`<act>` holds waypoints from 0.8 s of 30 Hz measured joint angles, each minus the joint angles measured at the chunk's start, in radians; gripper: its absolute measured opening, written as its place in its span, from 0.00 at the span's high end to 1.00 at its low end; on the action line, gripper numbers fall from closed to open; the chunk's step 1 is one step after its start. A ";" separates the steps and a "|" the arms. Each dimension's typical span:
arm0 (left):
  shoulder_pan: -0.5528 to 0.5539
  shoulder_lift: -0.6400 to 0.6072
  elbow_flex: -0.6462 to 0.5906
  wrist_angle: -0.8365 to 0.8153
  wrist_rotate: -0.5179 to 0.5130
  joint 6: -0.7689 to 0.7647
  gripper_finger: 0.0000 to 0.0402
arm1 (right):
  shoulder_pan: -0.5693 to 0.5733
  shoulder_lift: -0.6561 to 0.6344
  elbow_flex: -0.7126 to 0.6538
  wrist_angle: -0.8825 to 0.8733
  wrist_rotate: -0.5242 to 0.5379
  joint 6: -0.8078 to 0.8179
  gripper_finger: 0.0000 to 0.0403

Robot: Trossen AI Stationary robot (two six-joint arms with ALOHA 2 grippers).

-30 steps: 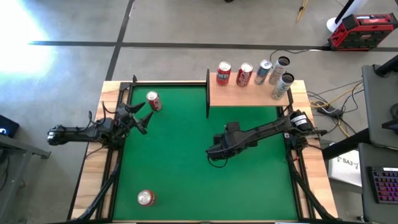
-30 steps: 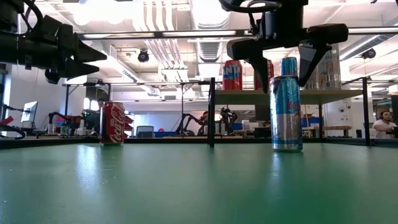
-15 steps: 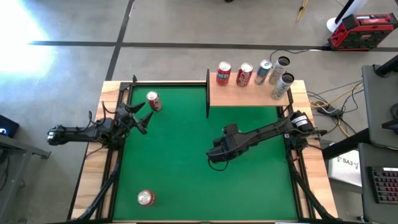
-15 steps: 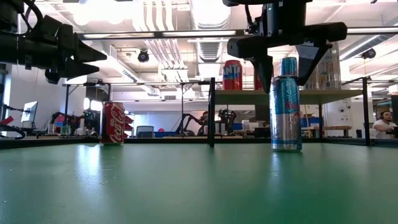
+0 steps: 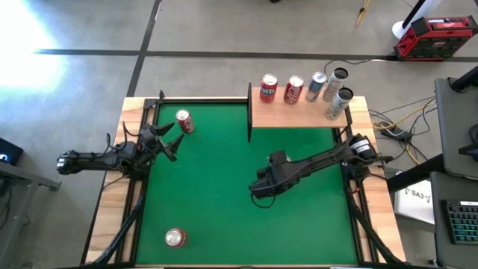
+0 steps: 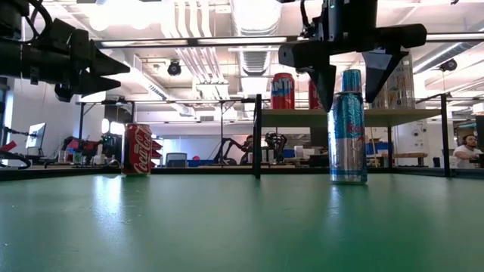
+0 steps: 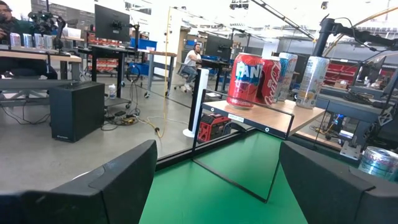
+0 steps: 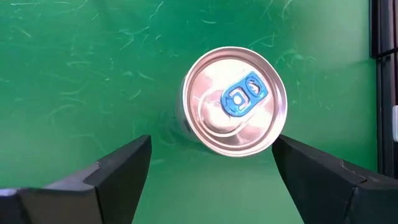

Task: Place canned beverage on shelf
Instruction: Put the blue soda can on the shelf aligned with the other blue soda can

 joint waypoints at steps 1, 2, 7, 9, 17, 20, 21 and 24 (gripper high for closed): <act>0.000 0.000 0.000 0.000 0.000 0.000 0.19 | 0.002 0.000 0.000 0.000 0.000 0.000 0.19; 0.000 0.000 0.000 0.000 0.000 0.000 0.19 | 0.005 0.000 0.000 -0.002 0.000 0.000 0.19; 0.000 0.000 0.000 0.000 0.000 0.000 0.19 | 0.026 0.000 0.000 -0.044 -0.001 0.022 0.19; 0.000 0.000 0.000 0.000 0.000 0.000 0.19 | 0.042 -0.001 0.000 -0.060 0.000 0.033 0.19; 0.000 0.000 0.000 0.000 0.000 0.000 0.19 | 0.098 -0.005 -0.002 -0.057 0.000 -0.012 0.19; 0.000 0.000 0.000 0.000 0.000 0.000 0.19 | 0.113 -0.005 -0.002 -0.058 0.000 -0.014 0.19; 0.000 0.000 0.000 0.000 0.000 0.000 0.19 | 0.115 -0.005 -0.002 -0.058 0.000 -0.014 0.19; 0.000 0.000 0.000 0.000 0.000 0.000 0.19 | 0.127 -0.005 -0.003 -0.058 0.003 -0.014 0.19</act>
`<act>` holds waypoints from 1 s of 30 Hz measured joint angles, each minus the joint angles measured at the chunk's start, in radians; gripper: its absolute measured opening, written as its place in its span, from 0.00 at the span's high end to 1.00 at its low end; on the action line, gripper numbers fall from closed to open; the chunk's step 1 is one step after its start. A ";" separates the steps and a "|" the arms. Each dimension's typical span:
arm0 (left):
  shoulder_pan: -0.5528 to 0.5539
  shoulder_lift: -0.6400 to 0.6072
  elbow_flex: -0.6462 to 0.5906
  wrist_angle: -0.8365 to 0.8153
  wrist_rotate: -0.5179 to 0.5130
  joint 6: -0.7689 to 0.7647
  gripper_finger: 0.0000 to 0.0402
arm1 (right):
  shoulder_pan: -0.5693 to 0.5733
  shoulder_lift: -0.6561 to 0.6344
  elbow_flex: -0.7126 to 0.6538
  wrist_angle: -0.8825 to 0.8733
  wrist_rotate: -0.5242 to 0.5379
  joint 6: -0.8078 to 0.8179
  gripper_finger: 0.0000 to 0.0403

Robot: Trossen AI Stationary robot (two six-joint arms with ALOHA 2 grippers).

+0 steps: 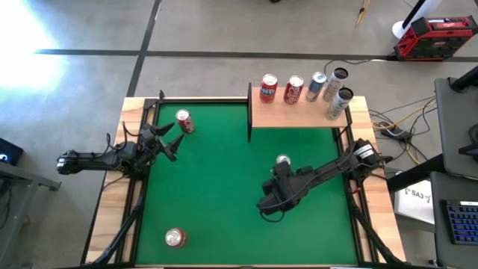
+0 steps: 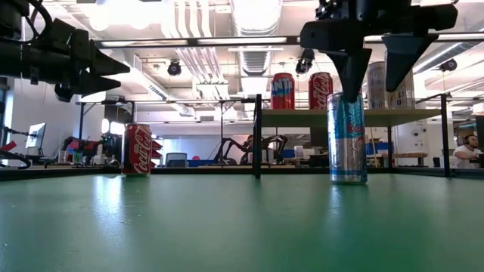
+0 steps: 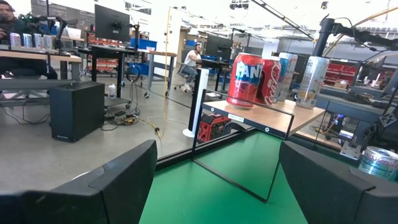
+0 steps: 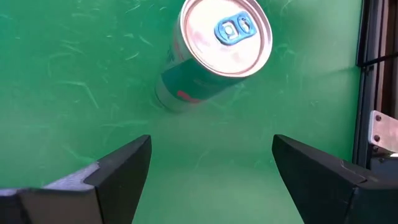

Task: Place canned beverage on shelf
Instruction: Put the blue soda can on the shelf aligned with the other blue soda can

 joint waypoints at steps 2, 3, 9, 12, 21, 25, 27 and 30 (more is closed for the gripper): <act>0.000 0.000 0.000 0.000 0.000 0.000 0.19 | 0.006 0.000 -0.001 0.001 0.017 0.001 0.19; 0.000 0.000 0.000 0.000 0.000 0.000 0.19 | 0.007 0.000 -0.001 0.003 0.027 0.000 0.19; 0.000 0.000 0.000 0.000 0.000 0.000 0.19 | 0.007 0.000 -0.001 0.006 0.049 0.065 0.19; 0.000 0.000 0.000 0.000 0.000 0.000 0.19 | 0.007 0.000 -0.001 0.010 0.056 0.128 0.19; 0.000 0.000 0.000 0.000 0.000 0.000 0.19 | 0.009 -0.001 -0.002 0.004 0.014 0.112 0.19; 0.000 0.000 0.000 0.000 0.000 0.000 0.19 | 0.009 -0.002 0.004 0.017 -0.006 0.005 0.19; 0.000 0.000 0.000 0.000 0.000 0.000 0.19 | 0.009 -0.004 0.007 0.023 -0.007 -0.028 0.19; 0.000 0.000 0.000 0.000 0.000 0.000 0.19 | 0.009 -0.007 0.022 0.036 0.002 -0.021 0.19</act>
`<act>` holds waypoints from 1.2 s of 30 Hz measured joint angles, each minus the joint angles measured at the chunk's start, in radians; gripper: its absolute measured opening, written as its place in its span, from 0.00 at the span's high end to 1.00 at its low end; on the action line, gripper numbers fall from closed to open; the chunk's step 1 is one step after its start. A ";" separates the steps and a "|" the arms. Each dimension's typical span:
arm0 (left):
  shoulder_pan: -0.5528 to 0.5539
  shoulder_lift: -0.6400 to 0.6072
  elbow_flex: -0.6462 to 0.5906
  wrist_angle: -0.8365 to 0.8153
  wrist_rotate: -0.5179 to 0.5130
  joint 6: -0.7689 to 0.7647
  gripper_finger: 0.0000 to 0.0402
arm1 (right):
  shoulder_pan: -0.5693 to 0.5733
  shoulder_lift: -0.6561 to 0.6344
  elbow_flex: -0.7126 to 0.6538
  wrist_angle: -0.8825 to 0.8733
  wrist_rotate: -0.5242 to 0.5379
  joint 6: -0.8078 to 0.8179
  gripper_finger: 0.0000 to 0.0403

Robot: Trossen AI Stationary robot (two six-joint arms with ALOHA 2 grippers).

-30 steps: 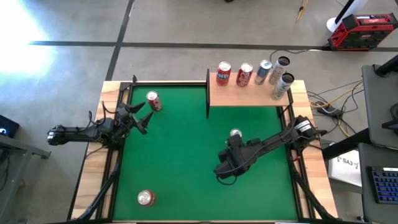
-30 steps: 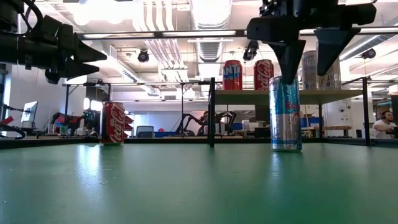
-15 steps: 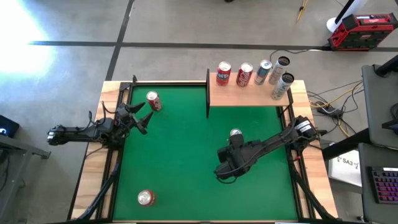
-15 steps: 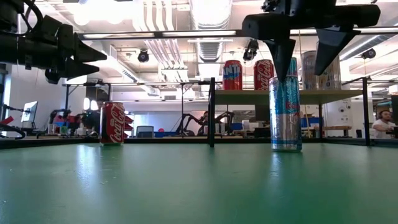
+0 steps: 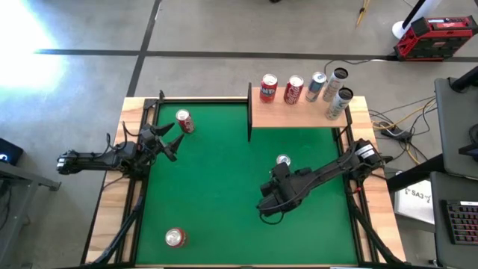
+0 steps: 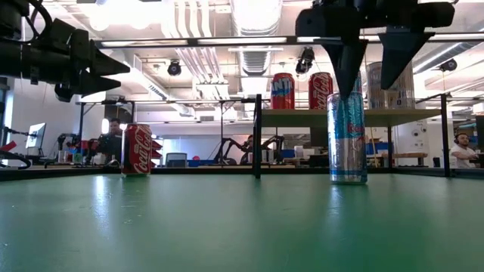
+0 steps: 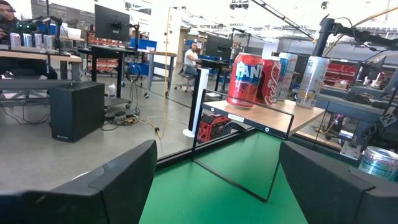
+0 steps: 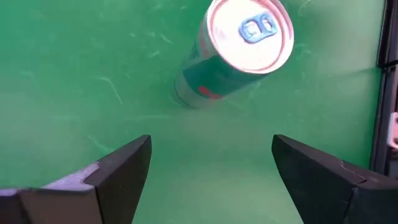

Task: Place canned beverage on shelf
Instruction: Put the blue soda can on the shelf aligned with the other blue soda can

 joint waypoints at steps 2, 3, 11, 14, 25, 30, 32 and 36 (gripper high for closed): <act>0.000 0.000 0.000 0.000 0.000 0.000 0.19 | 0.005 0.000 0.000 0.001 0.039 0.052 0.19; 0.000 0.000 0.000 0.000 0.000 0.000 0.19 | 0.012 0.000 -0.002 0.009 0.071 0.093 0.20; 0.000 0.000 0.000 0.000 0.000 0.000 0.19 | 0.145 0.000 -0.076 -0.008 0.300 0.396 0.19; 0.000 0.000 0.000 0.000 0.000 0.000 0.19 | 0.171 0.000 -0.125 -0.014 0.380 0.452 0.19; 0.000 0.000 0.000 0.000 0.000 0.000 0.19 | 0.206 0.000 -0.370 -0.023 0.648 0.604 0.19; 0.000 0.000 0.000 0.000 0.000 0.000 0.19 | 0.243 0.000 -0.472 0.026 0.783 0.699 0.19; 0.000 0.000 0.000 0.000 0.000 0.000 0.19 | 0.253 0.000 -0.499 0.060 0.815 0.697 0.19; 0.000 0.000 0.000 0.000 0.000 0.000 0.19 | 0.268 0.000 -0.548 0.091 0.878 0.683 0.19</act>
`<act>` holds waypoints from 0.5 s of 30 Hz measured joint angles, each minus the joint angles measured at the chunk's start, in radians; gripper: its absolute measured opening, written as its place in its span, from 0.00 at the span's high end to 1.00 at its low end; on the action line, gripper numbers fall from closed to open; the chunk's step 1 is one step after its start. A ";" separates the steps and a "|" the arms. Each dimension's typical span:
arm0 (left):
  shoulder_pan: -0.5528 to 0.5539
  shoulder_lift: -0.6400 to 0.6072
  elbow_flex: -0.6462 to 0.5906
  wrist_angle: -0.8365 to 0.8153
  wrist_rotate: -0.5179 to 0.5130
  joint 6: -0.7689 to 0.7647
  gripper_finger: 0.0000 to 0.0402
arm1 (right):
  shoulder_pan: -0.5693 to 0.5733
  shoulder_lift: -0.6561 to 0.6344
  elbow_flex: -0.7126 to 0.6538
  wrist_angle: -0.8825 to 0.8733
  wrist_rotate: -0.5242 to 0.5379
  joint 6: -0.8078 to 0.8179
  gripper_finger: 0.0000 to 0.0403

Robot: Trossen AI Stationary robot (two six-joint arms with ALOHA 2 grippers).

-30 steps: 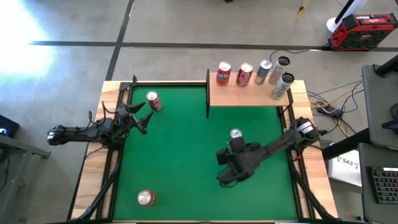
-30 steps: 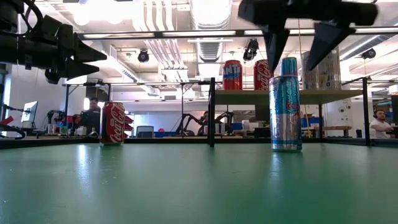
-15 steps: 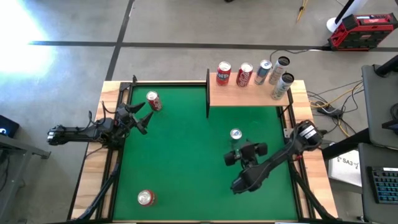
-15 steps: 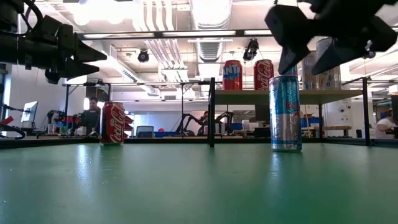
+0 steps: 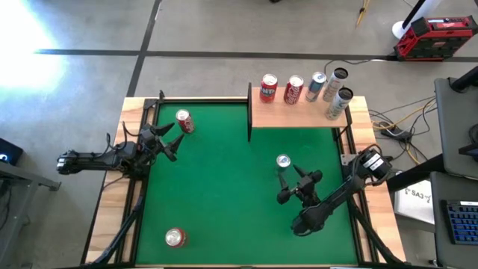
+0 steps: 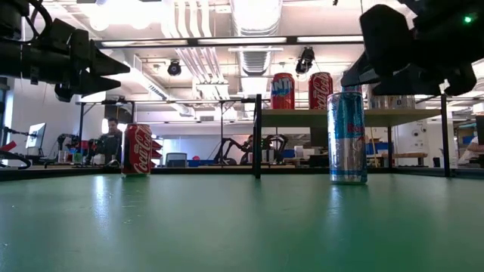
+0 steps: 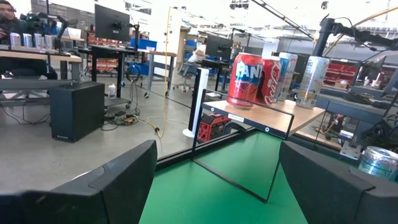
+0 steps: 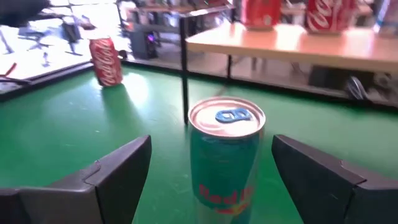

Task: Place canned beverage on shelf
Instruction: Put the blue soda can on the shelf aligned with the other blue soda can

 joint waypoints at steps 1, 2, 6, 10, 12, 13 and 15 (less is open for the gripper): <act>0.000 0.000 0.000 0.000 0.000 0.000 0.19 | 0.001 0.000 -0.014 0.007 0.019 -0.002 0.19; 0.000 0.000 0.000 0.000 0.000 0.000 0.19 | 0.002 0.000 -0.030 0.017 0.036 -0.004 0.19; 0.000 0.000 0.000 0.000 0.000 0.000 0.19 | 0.001 -0.001 -0.091 0.080 0.103 -0.004 0.19; 0.000 0.000 0.000 0.000 0.000 0.000 0.19 | -0.002 -0.001 -0.146 0.174 0.154 -0.040 0.19; 0.000 0.000 0.000 0.000 0.000 0.000 0.19 | -0.009 -0.001 -0.170 0.221 0.166 -0.066 0.19; 0.000 0.000 0.000 0.000 0.000 0.000 0.19 | -0.013 -0.001 -0.181 0.244 0.166 -0.075 0.19; 0.000 0.000 0.000 0.000 0.000 0.000 0.19 | -0.020 -0.001 -0.197 0.280 0.168 -0.083 0.19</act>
